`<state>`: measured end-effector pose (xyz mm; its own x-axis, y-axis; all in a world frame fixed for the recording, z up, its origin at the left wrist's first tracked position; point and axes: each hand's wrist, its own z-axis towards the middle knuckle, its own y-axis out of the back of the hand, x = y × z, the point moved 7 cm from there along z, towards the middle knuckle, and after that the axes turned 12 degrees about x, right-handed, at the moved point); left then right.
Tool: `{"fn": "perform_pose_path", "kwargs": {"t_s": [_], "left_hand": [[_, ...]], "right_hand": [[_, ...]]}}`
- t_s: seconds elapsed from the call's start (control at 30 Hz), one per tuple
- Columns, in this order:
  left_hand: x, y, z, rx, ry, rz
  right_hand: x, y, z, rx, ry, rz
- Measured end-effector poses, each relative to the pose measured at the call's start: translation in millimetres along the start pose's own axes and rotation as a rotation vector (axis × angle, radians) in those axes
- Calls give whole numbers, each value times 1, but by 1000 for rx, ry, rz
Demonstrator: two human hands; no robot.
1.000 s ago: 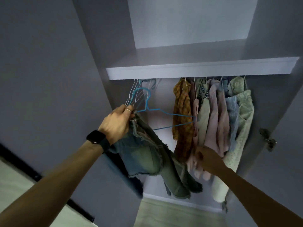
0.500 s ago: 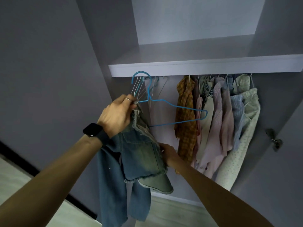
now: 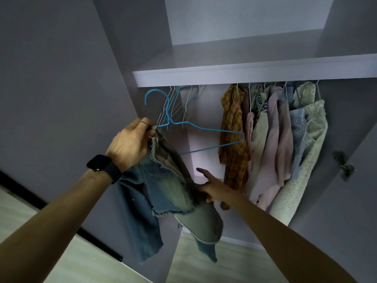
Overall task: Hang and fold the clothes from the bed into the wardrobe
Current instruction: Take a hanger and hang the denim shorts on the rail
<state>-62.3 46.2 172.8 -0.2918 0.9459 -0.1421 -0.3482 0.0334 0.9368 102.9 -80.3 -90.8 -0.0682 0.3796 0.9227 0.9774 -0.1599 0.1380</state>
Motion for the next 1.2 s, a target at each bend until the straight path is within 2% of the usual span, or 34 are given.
{"fn": "perform_pose_path", "kwargs": {"t_s": [0.1,0.27,0.53,0.6,0.7,0.77,0.83,0.93,1.1,1.2], "left_hand": [[-19,0,5,20,-63,11],[-18,9,2,-15,-77,6],[15,-10,-24,18,10,16],[17,-14,-25,1,24,-25],[7,-11,-21,-14,-29,-19],[-10,-8,-15,7,-102,11],[-24,-3,-7,16,-128,29],[-34,8,-4,-18,-133,24],[-18,35,-17,-102,-56,-49],[-6,48,-28,-131,-40,-26]], "right_hand": [[-6,-23,12,111,-19,-173],[-16,-27,16,-39,-19,-530],[-42,66,-45,-308,65,-531],[-52,94,-64,-382,25,-478],[-61,111,-80,-413,-64,-525],[-54,96,-74,-386,-15,-408],[-44,58,-53,-232,-2,-289],[-34,5,-19,-108,-21,-330],[-47,-27,8,-138,-97,-528],[-32,-32,11,-271,46,-424]]}}
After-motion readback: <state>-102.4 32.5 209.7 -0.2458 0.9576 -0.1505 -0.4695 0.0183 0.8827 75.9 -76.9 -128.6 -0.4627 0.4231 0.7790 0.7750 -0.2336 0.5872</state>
